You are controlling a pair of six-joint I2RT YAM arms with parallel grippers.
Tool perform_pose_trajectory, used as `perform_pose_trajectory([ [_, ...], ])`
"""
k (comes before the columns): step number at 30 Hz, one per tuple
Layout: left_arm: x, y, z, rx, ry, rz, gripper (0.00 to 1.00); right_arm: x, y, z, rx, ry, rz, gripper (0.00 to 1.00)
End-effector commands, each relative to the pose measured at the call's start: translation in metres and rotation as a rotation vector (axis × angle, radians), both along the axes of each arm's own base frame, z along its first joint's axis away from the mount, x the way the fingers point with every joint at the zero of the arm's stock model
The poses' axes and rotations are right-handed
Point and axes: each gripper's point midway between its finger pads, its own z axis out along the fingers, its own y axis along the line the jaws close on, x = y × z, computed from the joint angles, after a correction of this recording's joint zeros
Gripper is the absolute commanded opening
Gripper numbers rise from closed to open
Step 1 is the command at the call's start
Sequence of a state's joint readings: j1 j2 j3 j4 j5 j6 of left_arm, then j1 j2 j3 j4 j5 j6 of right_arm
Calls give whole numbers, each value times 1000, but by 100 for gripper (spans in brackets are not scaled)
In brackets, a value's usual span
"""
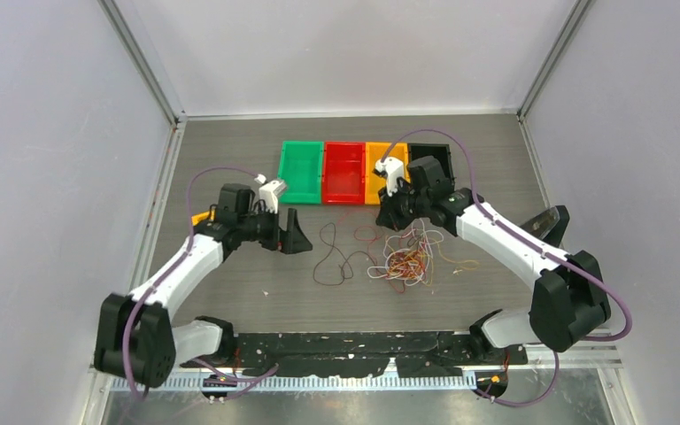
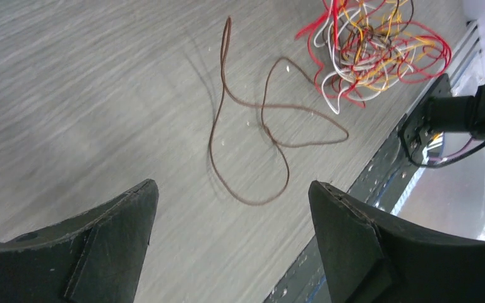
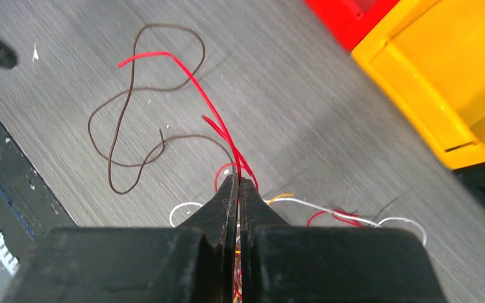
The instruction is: Untangle the cables
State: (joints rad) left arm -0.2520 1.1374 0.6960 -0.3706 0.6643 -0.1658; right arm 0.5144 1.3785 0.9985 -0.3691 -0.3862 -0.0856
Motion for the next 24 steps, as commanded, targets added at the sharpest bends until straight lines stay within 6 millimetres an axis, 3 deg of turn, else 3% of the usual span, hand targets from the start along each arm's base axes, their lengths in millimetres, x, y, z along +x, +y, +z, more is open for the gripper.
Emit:
perform_pose_trajectory([
  [1,36,-39,15,-154,-30,17,91,-10,-4,0,-23,6,36,5],
  [6,71,-54,-6,-143,27,97,89,-14,-18,-12,-99,19,52,5],
  [11,77,-86,-26,-115,87,13,84,-19,-36,-25,-199,23,92,5],
  [14,66,-107,-32,-125,131,-74,65,-24,-47,-37,-278,55,133,5],
  [16,56,-107,-33,-109,177,-103,49,-29,-53,-48,-331,89,172,15],
  [20,53,-82,-6,-68,89,-118,5,-37,-69,-76,-429,143,225,31],
  [21,52,-74,11,-75,47,-117,0,-39,-73,-84,-455,154,237,34],
  [24,46,-54,50,-77,-39,-115,0,-39,-87,-104,-528,170,243,37],
])
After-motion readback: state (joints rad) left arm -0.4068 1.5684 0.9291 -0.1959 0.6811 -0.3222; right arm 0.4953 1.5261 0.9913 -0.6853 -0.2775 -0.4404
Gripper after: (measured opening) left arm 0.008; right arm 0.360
